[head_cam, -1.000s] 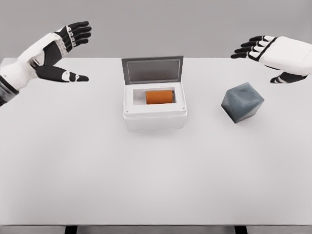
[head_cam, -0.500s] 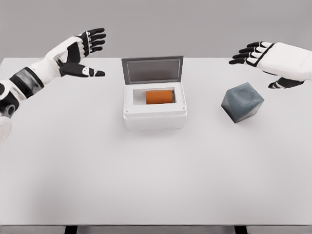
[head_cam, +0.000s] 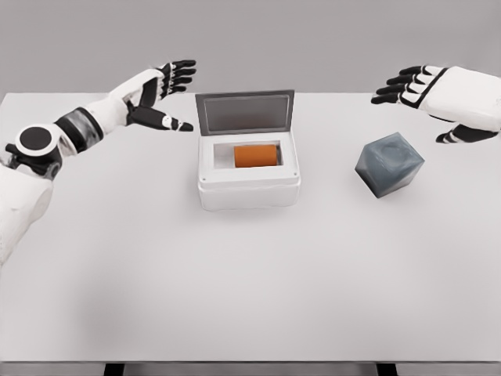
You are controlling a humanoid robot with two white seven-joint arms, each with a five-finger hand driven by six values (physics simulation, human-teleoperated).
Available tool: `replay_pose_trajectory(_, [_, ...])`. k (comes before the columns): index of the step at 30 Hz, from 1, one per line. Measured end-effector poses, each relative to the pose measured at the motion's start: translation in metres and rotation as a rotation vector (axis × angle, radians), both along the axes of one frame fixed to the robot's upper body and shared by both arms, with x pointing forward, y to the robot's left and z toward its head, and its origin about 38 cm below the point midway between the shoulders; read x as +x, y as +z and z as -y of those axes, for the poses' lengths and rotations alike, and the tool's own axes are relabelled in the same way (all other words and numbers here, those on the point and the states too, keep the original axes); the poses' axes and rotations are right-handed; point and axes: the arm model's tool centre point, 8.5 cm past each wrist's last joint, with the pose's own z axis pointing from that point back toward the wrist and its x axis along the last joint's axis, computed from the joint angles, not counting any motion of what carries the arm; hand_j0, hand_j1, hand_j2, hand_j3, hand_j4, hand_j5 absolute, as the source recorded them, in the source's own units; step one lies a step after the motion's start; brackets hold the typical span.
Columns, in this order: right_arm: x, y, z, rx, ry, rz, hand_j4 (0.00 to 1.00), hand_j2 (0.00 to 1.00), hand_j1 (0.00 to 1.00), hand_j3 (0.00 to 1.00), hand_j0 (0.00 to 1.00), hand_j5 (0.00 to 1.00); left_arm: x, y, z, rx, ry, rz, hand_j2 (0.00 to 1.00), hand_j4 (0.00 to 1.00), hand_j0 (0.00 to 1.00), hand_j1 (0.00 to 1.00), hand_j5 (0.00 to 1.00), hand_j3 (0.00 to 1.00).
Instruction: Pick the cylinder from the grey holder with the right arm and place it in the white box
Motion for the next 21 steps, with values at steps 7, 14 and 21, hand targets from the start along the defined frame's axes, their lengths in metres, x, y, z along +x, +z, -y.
replay_pose_trajectory(7, [-0.013,0.010,-0.001,-0.002,0.014,0.035,1.00,1.00,1.00,1.00,1.00,1.00,-0.005,-0.011,0.012,0.017,-0.054,0.014,1.00,1.00,1.00,1.00,1.00,1.00])
replay_pose_trajectory(14, [-0.018,0.011,-0.002,-0.011,0.025,0.038,1.00,1.00,1.00,1.00,1.00,1.00,-0.013,-0.013,0.019,0.022,-0.142,0.067,1.00,1.00,1.00,1.00,1.00,1.00])
replay_pose_trajectory(21, [-0.018,0.013,-0.003,-0.006,0.024,0.043,1.00,1.00,1.00,1.00,1.00,1.00,-0.018,-0.011,0.023,0.029,-0.196,0.119,1.00,1.00,1.00,1.00,1.00,1.00])
